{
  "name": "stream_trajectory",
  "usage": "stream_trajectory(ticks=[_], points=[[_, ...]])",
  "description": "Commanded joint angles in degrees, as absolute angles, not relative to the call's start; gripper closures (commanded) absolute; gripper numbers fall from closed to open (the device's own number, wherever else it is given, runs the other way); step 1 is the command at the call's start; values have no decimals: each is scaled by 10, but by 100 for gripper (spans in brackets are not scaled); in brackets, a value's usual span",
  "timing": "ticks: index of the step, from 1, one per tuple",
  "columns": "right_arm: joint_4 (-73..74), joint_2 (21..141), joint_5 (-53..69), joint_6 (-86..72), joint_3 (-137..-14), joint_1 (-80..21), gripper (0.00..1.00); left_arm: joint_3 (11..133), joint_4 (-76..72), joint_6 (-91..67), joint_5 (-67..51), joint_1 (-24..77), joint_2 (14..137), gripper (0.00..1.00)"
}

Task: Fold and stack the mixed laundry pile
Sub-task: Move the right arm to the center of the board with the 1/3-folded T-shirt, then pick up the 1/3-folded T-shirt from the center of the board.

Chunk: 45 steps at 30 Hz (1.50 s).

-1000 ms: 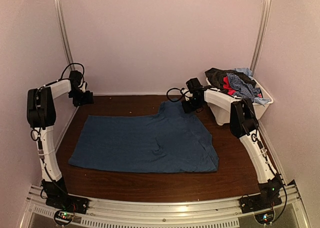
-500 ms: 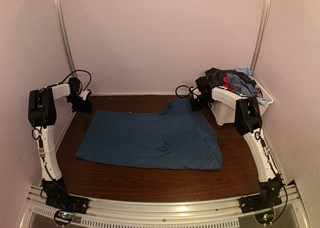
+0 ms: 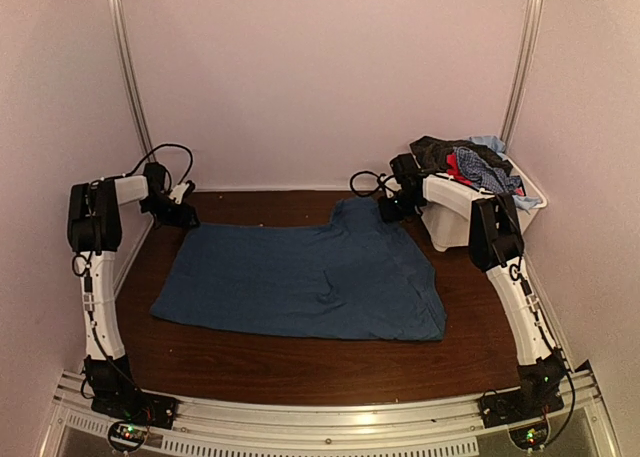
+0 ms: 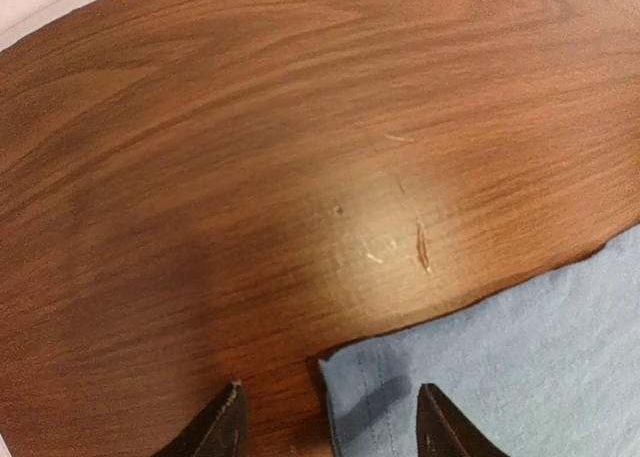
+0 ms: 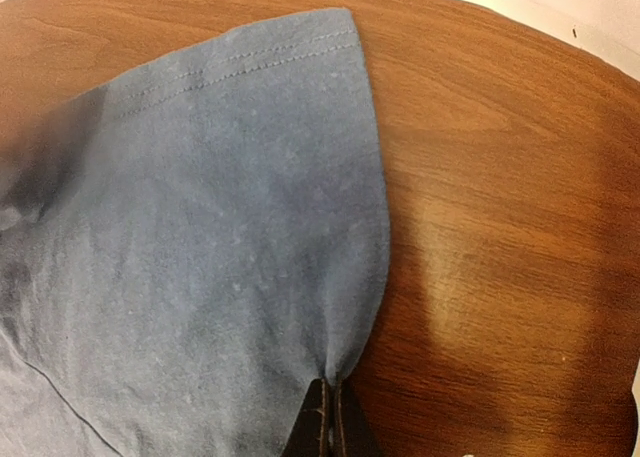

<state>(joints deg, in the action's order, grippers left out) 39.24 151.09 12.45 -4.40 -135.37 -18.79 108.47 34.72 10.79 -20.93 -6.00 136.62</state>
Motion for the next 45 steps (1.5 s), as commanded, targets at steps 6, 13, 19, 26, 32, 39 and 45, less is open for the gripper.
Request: stream_trajectory(ticks=[6, 13, 19, 26, 32, 39, 45], points=[[393, 1498, 128, -48, -1353, -189, 100, 1168, 390, 124, -217, -51, 1421, 51], [395, 1500, 129, -46, -1353, -189, 100, 1193, 414, 146, -209, -30, 1440, 66], [397, 1499, 134, -43, -1353, -189, 100, 1196, 413, 138, -196, -29, 1439, 87], [398, 1477, 129, -43, -1352, -189, 100, 1170, 378, 122, -162, -32, 1403, 100], [398, 1453, 134, -47, -1348, -187, 100, 1120, 318, 107, -188, -42, 1343, 100], [368, 1387, 155, -60, -1278, -187, 100, 1069, 297, 105, -184, -44, 1295, 100], [342, 1326, 165, -66, -1197, -188, 100, 1004, 275, 106, -180, -44, 1243, 100]])
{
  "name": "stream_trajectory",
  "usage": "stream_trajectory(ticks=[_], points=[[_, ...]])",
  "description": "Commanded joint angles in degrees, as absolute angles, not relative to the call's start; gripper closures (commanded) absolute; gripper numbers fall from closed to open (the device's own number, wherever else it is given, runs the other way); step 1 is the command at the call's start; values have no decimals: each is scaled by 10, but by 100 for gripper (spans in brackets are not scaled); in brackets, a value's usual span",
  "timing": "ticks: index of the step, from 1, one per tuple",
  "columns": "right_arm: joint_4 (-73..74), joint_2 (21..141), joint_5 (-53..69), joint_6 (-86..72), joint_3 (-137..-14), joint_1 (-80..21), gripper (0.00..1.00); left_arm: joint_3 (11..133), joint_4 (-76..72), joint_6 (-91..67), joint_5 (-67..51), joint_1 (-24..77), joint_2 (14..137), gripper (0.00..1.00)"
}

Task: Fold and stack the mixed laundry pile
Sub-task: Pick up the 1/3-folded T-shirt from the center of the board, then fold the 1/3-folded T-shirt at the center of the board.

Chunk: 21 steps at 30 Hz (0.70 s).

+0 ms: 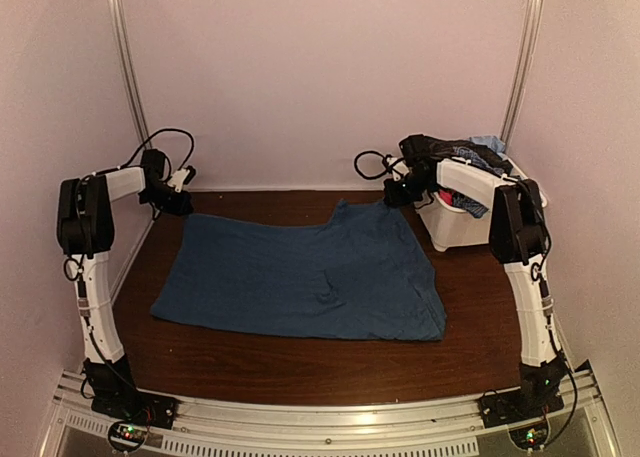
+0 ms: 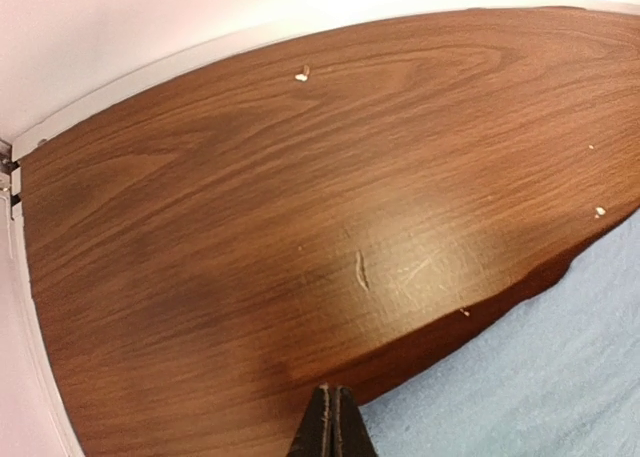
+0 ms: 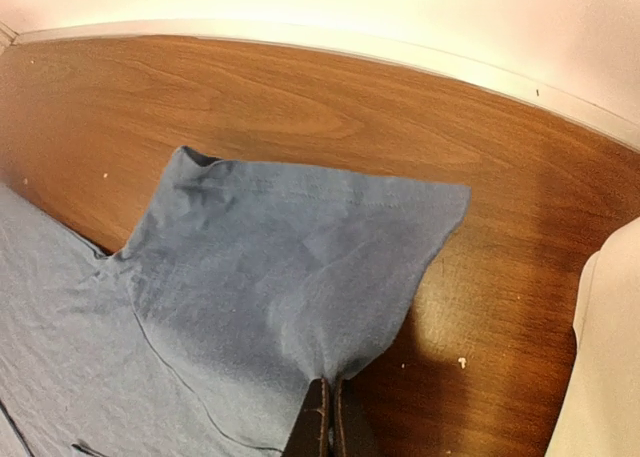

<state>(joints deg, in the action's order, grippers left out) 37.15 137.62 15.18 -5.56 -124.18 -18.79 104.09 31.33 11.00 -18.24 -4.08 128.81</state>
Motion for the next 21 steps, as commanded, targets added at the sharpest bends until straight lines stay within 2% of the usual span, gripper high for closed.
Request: stream_trajectory(ticks=[1, 14, 21], points=[[336, 1315, 167, -67, -1182, -188, 100, 993, 272, 106, -176, -44, 1234, 100], [265, 1151, 187, -80, -942, -196, 100, 828, 290, 98, -120, -44, 1110, 100], [249, 1090, 190, -81, -840, -205, 100, 777, 323, 108, -34, -44, 1076, 100]])
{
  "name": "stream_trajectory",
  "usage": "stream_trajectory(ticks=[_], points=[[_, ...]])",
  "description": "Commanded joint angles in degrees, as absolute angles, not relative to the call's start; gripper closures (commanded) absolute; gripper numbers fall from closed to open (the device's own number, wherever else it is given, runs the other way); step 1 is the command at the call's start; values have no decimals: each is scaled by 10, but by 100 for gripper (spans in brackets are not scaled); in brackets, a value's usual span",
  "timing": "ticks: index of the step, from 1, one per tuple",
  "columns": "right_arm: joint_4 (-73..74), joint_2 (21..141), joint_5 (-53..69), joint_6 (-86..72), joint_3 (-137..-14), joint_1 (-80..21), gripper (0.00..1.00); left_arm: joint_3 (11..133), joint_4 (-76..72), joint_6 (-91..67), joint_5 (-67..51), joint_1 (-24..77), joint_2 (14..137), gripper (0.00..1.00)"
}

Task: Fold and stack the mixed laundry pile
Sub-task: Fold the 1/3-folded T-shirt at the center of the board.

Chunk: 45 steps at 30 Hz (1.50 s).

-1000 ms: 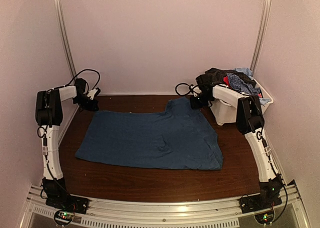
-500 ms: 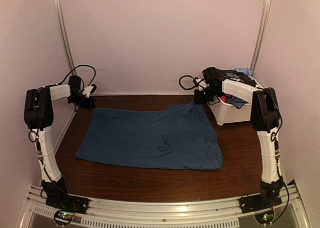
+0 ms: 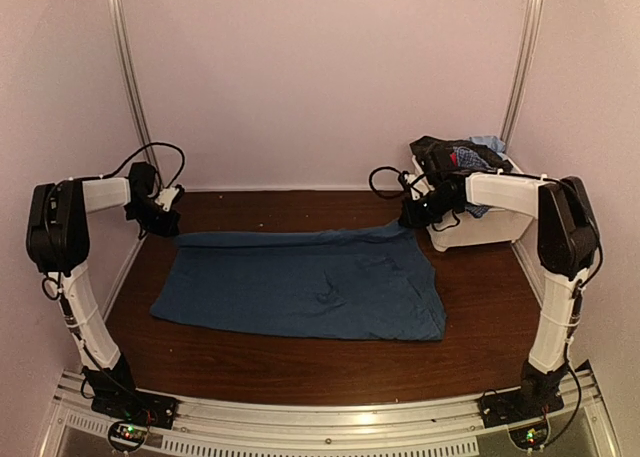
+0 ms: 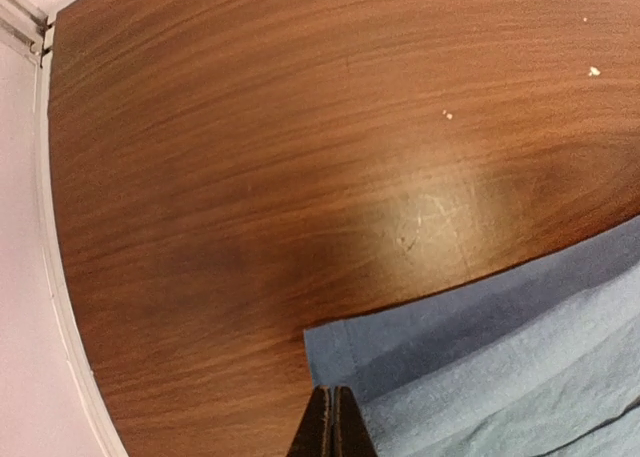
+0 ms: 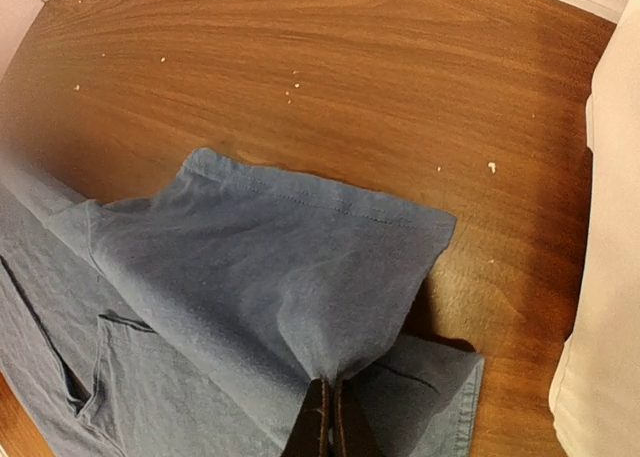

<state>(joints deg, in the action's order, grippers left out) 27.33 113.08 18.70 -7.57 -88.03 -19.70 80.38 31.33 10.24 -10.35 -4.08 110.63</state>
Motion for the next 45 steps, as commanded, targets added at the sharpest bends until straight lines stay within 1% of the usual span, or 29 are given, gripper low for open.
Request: stream_trajectory(ticks=[1, 4, 8, 14, 21, 27, 33, 39, 45], points=[[248, 1080, 190, -82, -828, -207, 100, 770, 325, 106, -20, -44, 1070, 100], [244, 1051, 187, -86, -791, -215, 100, 751, 327, 101, 8, -44, 1061, 100], [237, 1023, 187, -95, -738, -234, 100, 747, 323, 95, 6, -44, 1065, 100], [215, 1025, 180, -110, -689, -246, 100, 737, 324, 100, 6, -44, 1068, 100], [226, 1037, 172, -107, -684, -246, 100, 733, 342, 103, 29, -42, 1092, 100], [249, 1008, 178, -105, -697, -247, 100, 727, 341, 101, 21, -40, 1042, 100], [249, 998, 181, -104, -673, -259, 100, 708, 341, 107, 20, -39, 1029, 100], [226, 1003, 184, -109, -638, -268, 100, 691, 338, 114, 25, -39, 1040, 100], [210, 1025, 188, -112, -623, -271, 100, 681, 340, 117, 58, -27, 1067, 100]])
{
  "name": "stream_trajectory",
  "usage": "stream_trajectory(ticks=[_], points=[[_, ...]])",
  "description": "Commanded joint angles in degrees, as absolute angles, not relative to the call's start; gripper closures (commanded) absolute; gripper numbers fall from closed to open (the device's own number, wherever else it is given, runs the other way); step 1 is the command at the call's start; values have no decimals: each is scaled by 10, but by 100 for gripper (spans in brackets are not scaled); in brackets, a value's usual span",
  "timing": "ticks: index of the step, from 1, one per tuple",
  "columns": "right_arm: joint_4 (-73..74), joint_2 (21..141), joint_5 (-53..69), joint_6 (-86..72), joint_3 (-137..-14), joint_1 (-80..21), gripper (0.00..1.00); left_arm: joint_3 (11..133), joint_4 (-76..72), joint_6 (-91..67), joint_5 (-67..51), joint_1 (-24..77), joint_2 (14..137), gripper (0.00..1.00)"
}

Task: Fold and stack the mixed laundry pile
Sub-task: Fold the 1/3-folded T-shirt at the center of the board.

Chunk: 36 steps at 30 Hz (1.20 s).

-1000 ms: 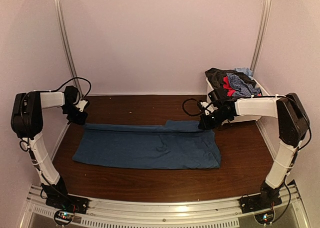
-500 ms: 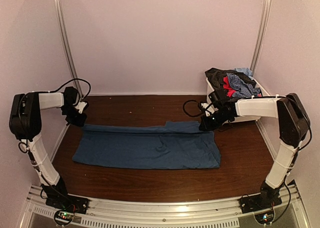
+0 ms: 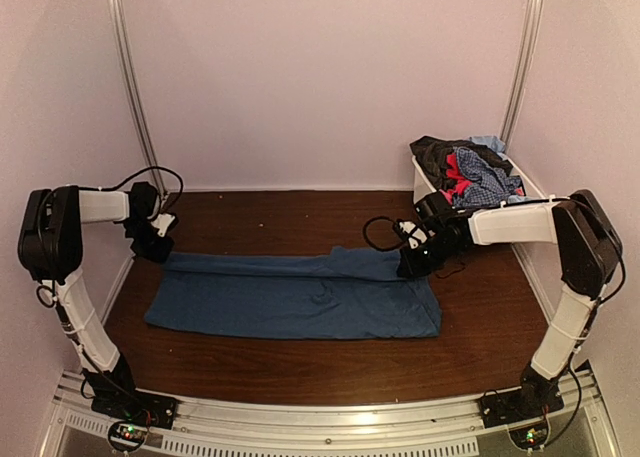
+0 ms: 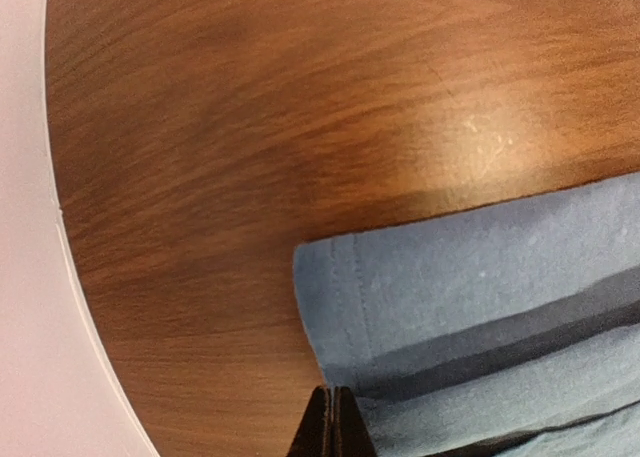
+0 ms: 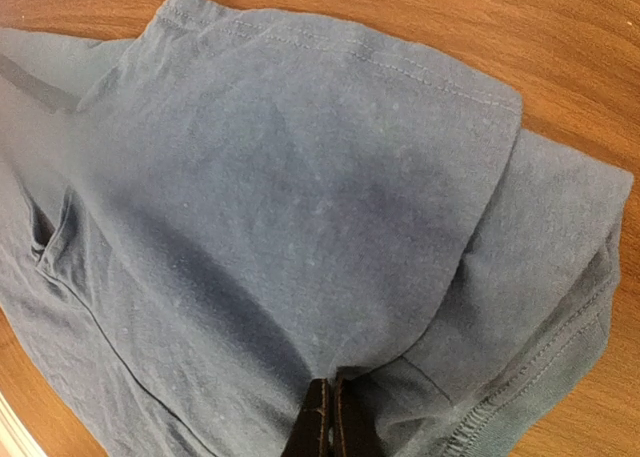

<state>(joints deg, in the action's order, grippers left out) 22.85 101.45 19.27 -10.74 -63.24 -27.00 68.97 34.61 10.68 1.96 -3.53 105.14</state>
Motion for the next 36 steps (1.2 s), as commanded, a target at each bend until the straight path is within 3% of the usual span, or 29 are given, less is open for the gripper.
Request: stream_trajectory(ticks=[1, 17, 30, 32, 36], points=[[210, 1025, 187, -112, -623, -271, 100, 682, 341, 117, 61, -26, 1068, 100], [253, 968, 181, -114, -635, -281, 100, 680, 341, 115, 86, -23, 1013, 100], [234, 1011, 178, -111, -597, -284, 100, 678, 359, 124, 84, -23, 1049, 100], [247, 1009, 173, -106, -599, -285, 96, 686, 370, 112, 102, -20, 1053, 89], [283, 971, 170, -98, -615, -285, 67, 722, 410, 73, 144, -21, 1039, 65]])
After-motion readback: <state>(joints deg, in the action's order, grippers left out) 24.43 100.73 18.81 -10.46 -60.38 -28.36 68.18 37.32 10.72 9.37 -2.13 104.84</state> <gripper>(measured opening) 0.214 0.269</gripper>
